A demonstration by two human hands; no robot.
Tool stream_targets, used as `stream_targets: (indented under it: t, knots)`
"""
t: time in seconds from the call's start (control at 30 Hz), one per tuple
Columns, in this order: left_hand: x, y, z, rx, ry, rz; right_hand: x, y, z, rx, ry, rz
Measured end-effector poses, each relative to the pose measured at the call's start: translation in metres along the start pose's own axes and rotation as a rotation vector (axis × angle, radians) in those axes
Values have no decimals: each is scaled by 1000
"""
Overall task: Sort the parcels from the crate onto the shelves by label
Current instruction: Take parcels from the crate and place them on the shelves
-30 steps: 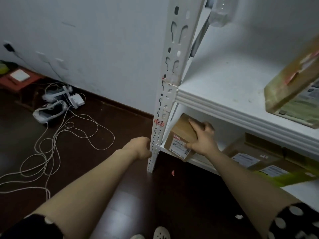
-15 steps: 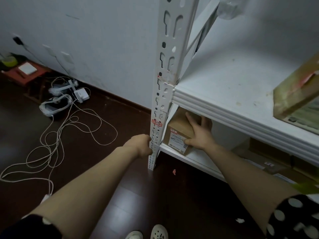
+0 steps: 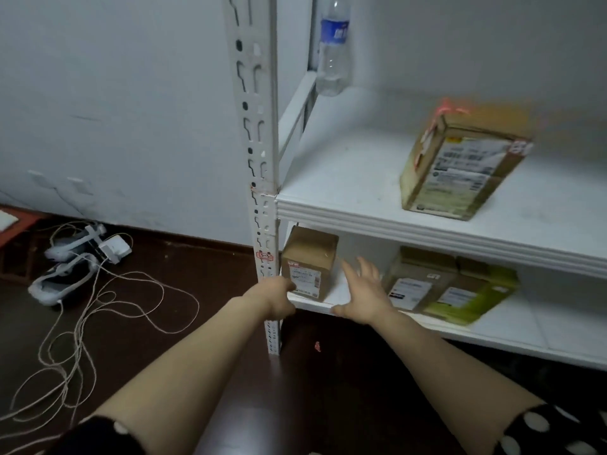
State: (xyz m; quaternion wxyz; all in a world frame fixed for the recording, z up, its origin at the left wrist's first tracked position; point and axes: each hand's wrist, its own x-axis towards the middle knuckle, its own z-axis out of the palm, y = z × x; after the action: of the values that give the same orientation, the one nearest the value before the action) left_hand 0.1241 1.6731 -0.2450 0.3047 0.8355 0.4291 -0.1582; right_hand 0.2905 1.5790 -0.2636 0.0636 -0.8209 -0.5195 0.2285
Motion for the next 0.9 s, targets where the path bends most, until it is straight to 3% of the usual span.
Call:
stream_targets:
  t: [0.27, 0.5, 0.7, 0.9]
  knots:
    - [-75, 70, 26, 148, -76, 344, -154, 5, 2, 79, 136, 258]
    - [-158, 158, 93, 137, -84, 630, -332, 20, 27, 320, 487, 566]
    - [-279, 244, 186, 352, -276, 843, -515, 50, 53, 381, 627, 897]
    - [-443, 316, 311, 648, -346, 1149, -736, 53, 115, 403, 723, 1242]
